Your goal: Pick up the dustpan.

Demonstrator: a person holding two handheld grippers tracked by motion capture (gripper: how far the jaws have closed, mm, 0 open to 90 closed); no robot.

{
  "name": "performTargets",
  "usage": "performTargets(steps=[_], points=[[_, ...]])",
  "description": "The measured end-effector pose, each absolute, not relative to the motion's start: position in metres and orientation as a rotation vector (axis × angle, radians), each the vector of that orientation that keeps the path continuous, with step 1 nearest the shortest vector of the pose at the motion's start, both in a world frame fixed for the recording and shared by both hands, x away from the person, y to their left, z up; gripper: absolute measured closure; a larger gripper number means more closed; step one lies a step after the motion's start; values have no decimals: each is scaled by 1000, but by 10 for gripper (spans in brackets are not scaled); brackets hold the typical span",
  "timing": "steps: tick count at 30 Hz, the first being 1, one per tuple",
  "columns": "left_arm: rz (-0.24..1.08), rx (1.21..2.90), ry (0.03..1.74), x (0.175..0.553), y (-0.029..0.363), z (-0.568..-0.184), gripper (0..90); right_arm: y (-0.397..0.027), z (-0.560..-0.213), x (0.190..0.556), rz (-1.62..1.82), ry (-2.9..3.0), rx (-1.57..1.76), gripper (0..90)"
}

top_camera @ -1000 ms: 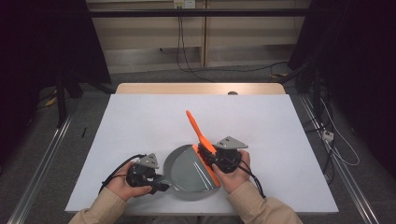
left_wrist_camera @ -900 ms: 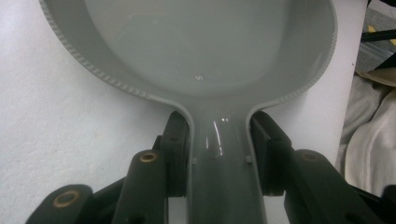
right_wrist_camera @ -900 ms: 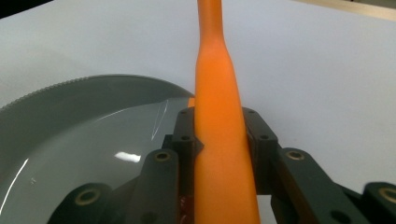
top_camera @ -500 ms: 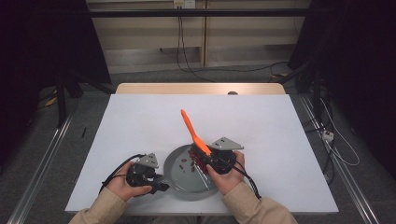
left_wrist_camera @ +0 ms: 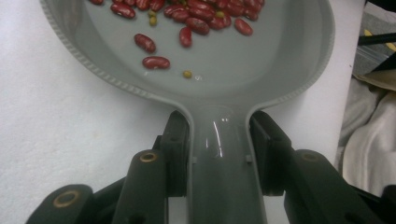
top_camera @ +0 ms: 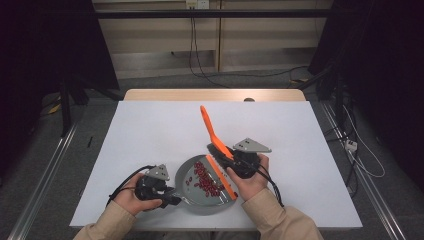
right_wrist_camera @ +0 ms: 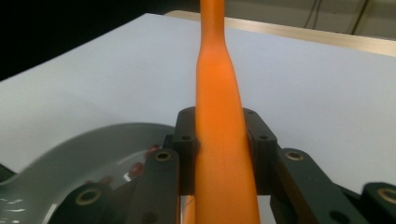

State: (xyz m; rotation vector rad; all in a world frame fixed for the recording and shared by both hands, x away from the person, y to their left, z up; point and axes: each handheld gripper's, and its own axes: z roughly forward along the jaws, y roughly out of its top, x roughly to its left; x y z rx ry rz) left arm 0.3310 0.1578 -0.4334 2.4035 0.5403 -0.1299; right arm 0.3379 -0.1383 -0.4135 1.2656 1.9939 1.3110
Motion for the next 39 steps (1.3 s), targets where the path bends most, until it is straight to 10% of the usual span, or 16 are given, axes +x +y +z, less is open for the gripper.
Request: performTargets(steps=[39], points=[[-182,2415,501,323,154,-433,626,-164,-421,317,1251,1874,1305,715]])
